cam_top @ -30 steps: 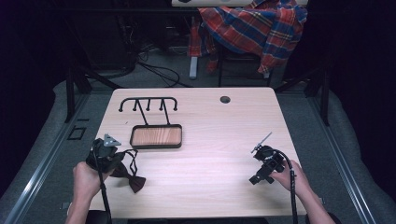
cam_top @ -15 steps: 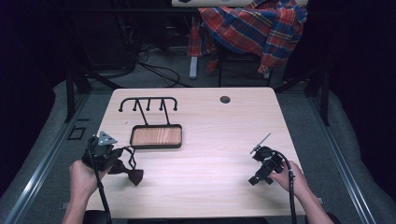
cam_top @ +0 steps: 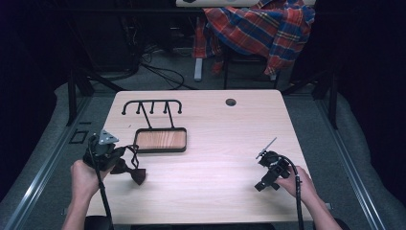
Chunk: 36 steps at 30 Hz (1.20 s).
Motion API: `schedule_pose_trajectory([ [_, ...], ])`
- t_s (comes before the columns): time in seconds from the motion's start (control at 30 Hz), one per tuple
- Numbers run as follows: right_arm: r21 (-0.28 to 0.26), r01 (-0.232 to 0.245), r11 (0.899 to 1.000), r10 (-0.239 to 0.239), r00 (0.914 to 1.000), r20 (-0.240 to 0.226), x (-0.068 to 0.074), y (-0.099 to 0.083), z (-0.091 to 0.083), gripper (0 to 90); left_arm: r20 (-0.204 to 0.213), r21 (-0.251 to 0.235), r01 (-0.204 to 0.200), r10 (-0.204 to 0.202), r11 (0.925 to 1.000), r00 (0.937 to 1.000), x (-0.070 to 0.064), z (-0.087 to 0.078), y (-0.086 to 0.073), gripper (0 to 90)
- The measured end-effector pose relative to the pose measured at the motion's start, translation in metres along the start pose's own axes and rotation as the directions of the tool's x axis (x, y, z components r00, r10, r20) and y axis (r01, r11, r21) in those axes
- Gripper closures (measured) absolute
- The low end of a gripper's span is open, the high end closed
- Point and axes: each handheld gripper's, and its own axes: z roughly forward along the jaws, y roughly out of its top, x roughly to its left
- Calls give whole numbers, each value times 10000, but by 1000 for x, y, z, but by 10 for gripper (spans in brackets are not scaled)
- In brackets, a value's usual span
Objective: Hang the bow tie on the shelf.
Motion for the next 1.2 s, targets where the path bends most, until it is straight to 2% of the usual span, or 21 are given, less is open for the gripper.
schedule_pose_trajectory([
  [0.1, 8, -37, 10000, 37, 10000, -6, 0, 0, 0, 132, -24, -81, 27, -27, 10000, 10000, 2, -2, 1, 889],
  [0.13, -220, -214, 9995, 213, 9998, -26, 1, -1, 2, 132, -44, -128, 41, -42, 9999, 10000, 3, -2, 2, 889],
  [0.2, 20, -4, 10000, 4, 10000, 43, 0, 0, 0, 132, -48, -204, 94, -95, 9997, 9999, 5, -3, 3, 890],
  [0.23, 20, -4, 10000, 4, 10000, 43, 0, 0, 0, 132, -51, -197, 114, -115, 9997, 9999, 6, -4, 3, 890],
  [0.27, -212, -180, 9996, 180, 9998, -19, 1, 0, 2, 132, -102, -261, 144, -147, 9996, 9998, 7, -4, 4, 889],
  [0.33, -183, -165, 9997, 164, 9999, -43, 1, -1, 2, 132, -114, -333, 141, -145, 9993, 9998, 10, -6, 5, 889],
  [0.43, -197, -188, 9996, 188, 9998, -23, 1, -1, 2, 132, -158, -363, 184, -190, 9992, 9997, 11, -7, 6, 889],
  [0.47, 13, 14, 10000, -14, 10000, 2, -1, 0, 0, 132, -166, -345, 199, -205, 9992, 9997, 13, -8, 6, 889],
  [0.53, 33, 57, 10000, -57, 10000, 8, -1, 0, 0, 132, -176, -393, 207, -214, 9990, 9996, 14, -8, 7, 889],
  [0.57, -222, -121, 9997, 121, 9999, -6, 0, -1, 2, 132, -154, -353, 199, -204, 9992, 9997, 15, -9, 7, 890],
  [0.87, -269, -94, 9996, 94, 10000, 20, 1, -1, 1, 132, -238, -328, 360, -368, 9988, 9990, 19, -6, 11, 889],
  [0.93, -330, -148, 9993, 146, 9999, -57, 1, -2, 1, 137, -291, -336, 365, -374, 9988, 9989, 21, -6, 14, 890],
  [1.07, -68, -14, 10000, 14, 10000, 51, -4, -2, 0, 138, -313, -343, 315, -325, 9989, 9990, 23, -4, 23, 890],
  [1.1, -262, -178, 9995, 178, 9998, 9, -3, -3, 0, 138, -327, -339, 305, -316, 9990, 9990, 23, -4, 25, 890],
  [1.2, -236, -69, 9997, 70, 10000, 14, -3, -2, -1, 137, -399, -300, 209, -221, 9993, 9990, 23, -4, 31, 890],
])
